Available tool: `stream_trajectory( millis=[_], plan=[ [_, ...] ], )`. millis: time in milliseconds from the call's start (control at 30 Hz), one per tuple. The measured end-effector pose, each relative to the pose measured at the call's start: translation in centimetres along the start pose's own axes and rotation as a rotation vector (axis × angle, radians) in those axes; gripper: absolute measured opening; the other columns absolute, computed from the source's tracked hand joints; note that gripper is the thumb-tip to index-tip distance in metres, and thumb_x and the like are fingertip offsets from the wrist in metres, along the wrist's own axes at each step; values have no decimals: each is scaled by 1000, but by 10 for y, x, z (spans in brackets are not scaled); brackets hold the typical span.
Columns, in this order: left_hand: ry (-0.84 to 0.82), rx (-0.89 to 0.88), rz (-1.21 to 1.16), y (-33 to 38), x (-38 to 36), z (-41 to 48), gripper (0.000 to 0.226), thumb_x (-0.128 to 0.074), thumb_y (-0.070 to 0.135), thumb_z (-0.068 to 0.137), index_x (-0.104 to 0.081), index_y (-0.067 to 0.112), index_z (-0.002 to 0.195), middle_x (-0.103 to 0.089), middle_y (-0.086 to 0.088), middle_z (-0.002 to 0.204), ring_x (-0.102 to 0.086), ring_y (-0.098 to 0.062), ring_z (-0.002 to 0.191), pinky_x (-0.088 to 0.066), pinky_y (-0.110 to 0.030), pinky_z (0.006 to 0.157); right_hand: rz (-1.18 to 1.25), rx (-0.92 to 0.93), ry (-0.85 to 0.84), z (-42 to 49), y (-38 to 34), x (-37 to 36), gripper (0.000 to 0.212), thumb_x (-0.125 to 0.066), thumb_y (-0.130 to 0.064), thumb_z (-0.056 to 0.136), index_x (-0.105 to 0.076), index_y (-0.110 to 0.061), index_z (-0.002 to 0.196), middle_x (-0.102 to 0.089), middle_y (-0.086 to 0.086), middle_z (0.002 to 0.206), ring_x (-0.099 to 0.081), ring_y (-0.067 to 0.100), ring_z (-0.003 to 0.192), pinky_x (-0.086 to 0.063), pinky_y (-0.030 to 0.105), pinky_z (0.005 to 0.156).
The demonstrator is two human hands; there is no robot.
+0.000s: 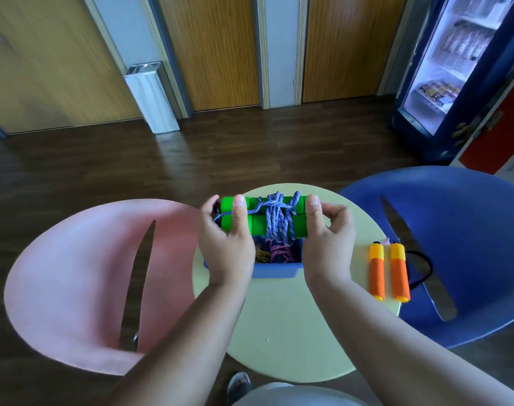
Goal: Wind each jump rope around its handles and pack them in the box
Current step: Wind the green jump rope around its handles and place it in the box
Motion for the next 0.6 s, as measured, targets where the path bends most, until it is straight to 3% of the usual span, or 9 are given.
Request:
stream_trajectory(
  millis=[67, 167, 267, 400, 467, 533, 600],
  plan=[
    [8, 19, -12, 0, -2, -2, 62, -65, 52, 88, -62, 7, 131, -62, 3, 121, -57, -12, 116, -40, -19, 99, -35, 32, 2, 5, -1, 0, 26, -67, -37, 98, -64, -13, 104, -68, -7, 99, -60, -14, 85, -43, 3, 74],
    [36, 15, -71, 0, 0, -2, 54, -73, 46, 88, -65, 10, 128, -64, 7, 115, -63, -7, 107, -50, -27, 97, -11, 16, -22, 13, -3, 3, 18, -72, -31, 96, -69, -17, 107, -72, -3, 100, -69, 3, 90, -53, 17, 79],
    [63, -32, -64, 5, 2, 2, 40, -77, 24, 92, -67, 6, 127, -66, 2, 112, -61, 9, 97, -44, -6, 86, 9, -50, -149, 17, 2, 3, 26, -73, -29, 96, -72, -20, 119, -74, -4, 92, -73, 6, 84, -58, 21, 74],
    [79, -82, -44, 8, 1, 7, 36, -77, 19, 93, -69, 6, 125, -68, 6, 108, -62, 7, 97, -42, -4, 88, 3, -51, -197, 23, 4, 2, 16, -70, -29, 97, -75, -24, 111, -74, 3, 91, -74, 14, 82, -61, 33, 73],
    [83, -78, -77, 10, 2, 8, 34, -77, 20, 93, -70, 8, 125, -70, 6, 107, -67, -6, 97, -50, -14, 88, -8, -26, -191, 26, 1, 2, 13, -67, -29, 100, -74, -23, 109, -73, 0, 91, -71, 11, 81, -58, 29, 71],
    [74, -62, -127, 10, 0, 8, 30, -75, 20, 95, -72, 9, 123, -70, 4, 103, -71, -9, 76, -58, -24, 71, -18, -4, -186, 28, -1, 1, 16, -65, -31, 101, -75, -22, 109, -74, -2, 92, -72, 14, 87, -58, 31, 76],
    [74, -48, -162, 11, -3, 6, 26, -72, 15, 96, -71, 7, 121, -69, -2, 98, -62, -3, 48, -48, -14, 47, -11, -11, -164, 29, 1, 0, 18, -63, -33, 102, -76, -24, 110, -77, -2, 96, -73, 19, 97, -59, 35, 85]
  ],
)
Point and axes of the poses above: each hand's wrist, its own z-axis towards the middle knuckle, its own x-axis out of the back of the hand, y = z × x, the point moved 3 cm from there along z, towards the middle knuckle
